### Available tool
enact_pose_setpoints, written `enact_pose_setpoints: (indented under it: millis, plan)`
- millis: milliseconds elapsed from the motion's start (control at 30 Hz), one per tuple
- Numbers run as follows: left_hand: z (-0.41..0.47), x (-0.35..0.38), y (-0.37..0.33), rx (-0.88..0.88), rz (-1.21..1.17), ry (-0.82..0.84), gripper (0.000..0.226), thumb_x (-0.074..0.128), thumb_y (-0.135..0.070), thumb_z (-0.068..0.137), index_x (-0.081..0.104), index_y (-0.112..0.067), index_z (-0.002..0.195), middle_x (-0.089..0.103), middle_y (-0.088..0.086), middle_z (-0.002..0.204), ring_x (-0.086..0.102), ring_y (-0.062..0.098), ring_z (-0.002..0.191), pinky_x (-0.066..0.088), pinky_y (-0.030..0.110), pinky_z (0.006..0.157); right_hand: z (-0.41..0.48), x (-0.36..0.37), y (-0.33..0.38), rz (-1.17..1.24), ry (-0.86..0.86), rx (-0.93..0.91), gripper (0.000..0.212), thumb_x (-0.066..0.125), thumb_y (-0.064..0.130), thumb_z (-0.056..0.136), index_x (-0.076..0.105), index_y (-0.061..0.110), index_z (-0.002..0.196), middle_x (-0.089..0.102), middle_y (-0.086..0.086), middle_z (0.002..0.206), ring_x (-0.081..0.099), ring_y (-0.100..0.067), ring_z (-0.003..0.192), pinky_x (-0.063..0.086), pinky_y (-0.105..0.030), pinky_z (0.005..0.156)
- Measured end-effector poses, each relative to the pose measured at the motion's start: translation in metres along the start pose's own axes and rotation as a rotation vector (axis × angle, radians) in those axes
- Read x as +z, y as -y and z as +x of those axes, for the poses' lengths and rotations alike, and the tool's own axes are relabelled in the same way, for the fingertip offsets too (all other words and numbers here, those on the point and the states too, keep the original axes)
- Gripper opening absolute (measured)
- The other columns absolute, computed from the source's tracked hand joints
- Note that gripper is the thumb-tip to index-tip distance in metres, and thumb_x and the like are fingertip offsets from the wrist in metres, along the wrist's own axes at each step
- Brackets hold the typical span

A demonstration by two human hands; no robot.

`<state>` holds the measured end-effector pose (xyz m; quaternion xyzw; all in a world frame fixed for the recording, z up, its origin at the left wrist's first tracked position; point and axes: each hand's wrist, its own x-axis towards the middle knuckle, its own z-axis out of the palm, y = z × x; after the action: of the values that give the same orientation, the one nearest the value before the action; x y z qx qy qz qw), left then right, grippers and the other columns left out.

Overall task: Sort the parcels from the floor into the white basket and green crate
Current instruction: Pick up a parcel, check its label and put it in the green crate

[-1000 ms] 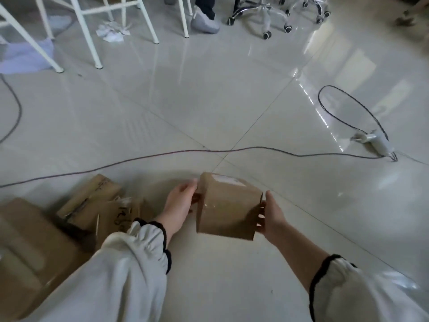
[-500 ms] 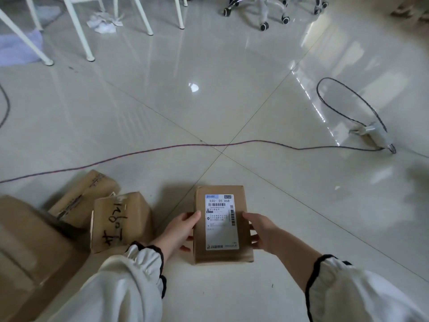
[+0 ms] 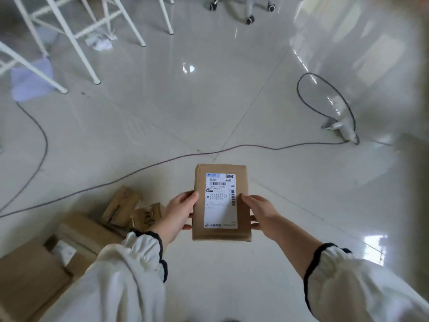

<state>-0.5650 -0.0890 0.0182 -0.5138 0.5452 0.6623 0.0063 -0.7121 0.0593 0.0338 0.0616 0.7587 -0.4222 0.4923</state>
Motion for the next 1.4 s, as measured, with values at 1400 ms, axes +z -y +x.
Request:
enact_pose_setpoints:
  millis: [1400]
  plan:
    - [-0.514, 0.111, -0.369, 0.408, 0.353, 0.65, 0.023, 0.056, -0.041, 0.092, 0.067, -0.021, 0.096, 0.073, -0.011, 0.076, 0.07, 0.017, 0.063, 0.055, 0.03, 0.052, -0.624, -0.23, 0.114, 0.449, -0.537, -0.285, 0.025, 0.052, 0.038, 0.093, 0.057, 0.015, 0.101, 0.059, -0.004, 0.085, 0.06, -0.018, 0.058, 0.048, -0.021, 0.042]
